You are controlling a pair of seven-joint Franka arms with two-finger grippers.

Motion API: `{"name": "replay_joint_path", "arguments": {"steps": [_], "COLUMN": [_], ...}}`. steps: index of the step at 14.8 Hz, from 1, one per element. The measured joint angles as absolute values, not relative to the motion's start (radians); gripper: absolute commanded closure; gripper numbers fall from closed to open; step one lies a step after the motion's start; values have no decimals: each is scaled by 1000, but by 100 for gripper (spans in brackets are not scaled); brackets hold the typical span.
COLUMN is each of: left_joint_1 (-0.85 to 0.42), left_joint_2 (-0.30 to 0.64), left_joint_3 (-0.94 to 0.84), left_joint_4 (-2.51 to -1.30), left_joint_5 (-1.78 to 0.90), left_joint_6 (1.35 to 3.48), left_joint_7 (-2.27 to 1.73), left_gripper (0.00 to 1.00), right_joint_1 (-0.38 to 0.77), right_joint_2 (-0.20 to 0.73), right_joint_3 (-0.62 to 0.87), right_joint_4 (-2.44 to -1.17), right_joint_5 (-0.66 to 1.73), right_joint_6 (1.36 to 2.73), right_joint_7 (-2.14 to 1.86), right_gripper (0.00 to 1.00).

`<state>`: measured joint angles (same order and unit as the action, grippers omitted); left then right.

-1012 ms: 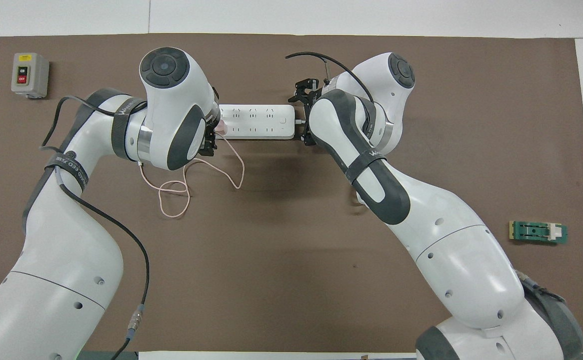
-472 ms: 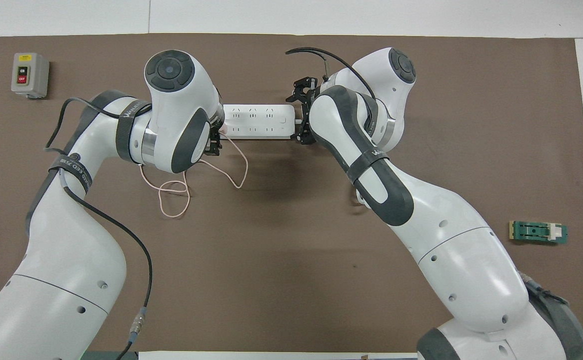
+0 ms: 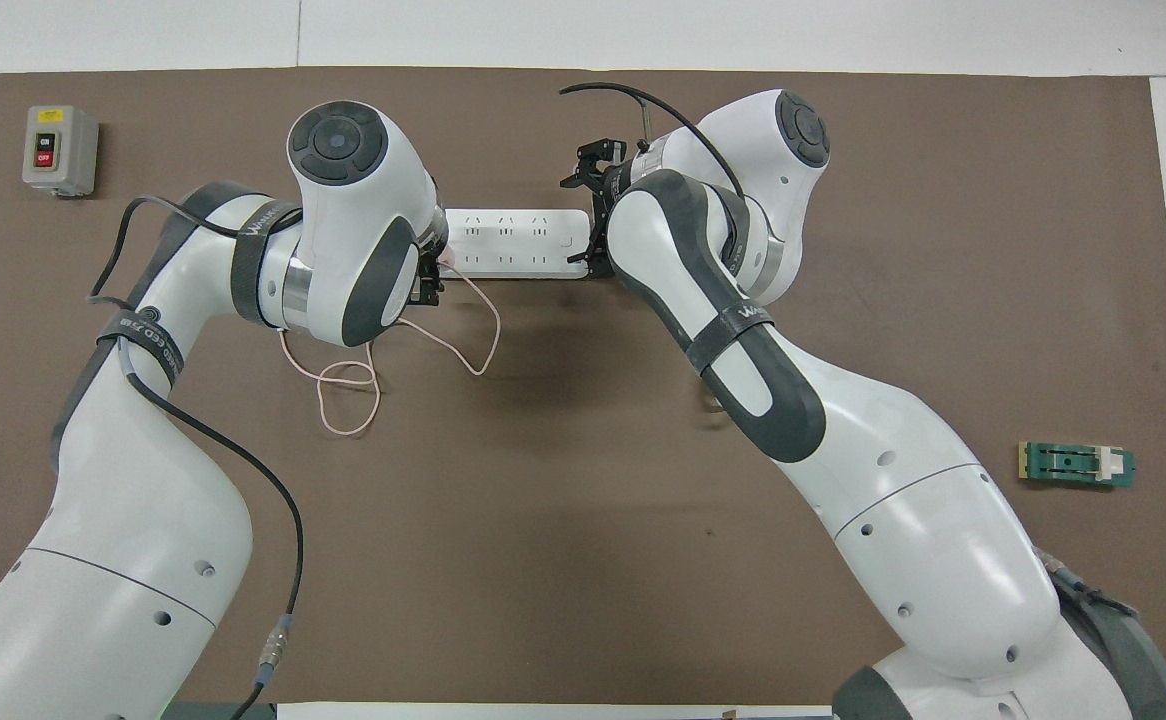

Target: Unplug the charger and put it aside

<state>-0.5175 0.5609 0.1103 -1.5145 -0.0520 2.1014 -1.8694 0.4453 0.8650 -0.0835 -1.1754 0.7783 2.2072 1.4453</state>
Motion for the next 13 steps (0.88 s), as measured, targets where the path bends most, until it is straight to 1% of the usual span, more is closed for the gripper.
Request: {"name": "replay_joint_path", "arguments": {"steps": [4, 11, 12, 13], "left_joint_1": [-517, -517, -517, -517], "left_joint_2": [561, 561, 561, 561], "left_joint_3": [115, 116, 116, 116], "left_joint_4": [-1515, -1527, -1527, -1527], "left_joint_5": [-52, -52, -52, -52], "left_joint_6": [2107, 2125, 2125, 2126], "left_joint_7": [-1869, -1869, -1869, -1869], "left_gripper": [31, 31, 31, 34], "right_joint_1": [466, 470, 471, 475], "right_joint_2": [872, 874, 874, 874], "right_joint_3": [-83, -82, -81, -80], "right_joint_4": [-1183, -1205, -1205, -1207], "right_joint_5": [805, 836, 836, 836], "right_joint_6": [2247, 2251, 2250, 2249], "right_joint_7": [1448, 1459, 1463, 1464], "right_gripper": [0, 0, 0, 0]}}
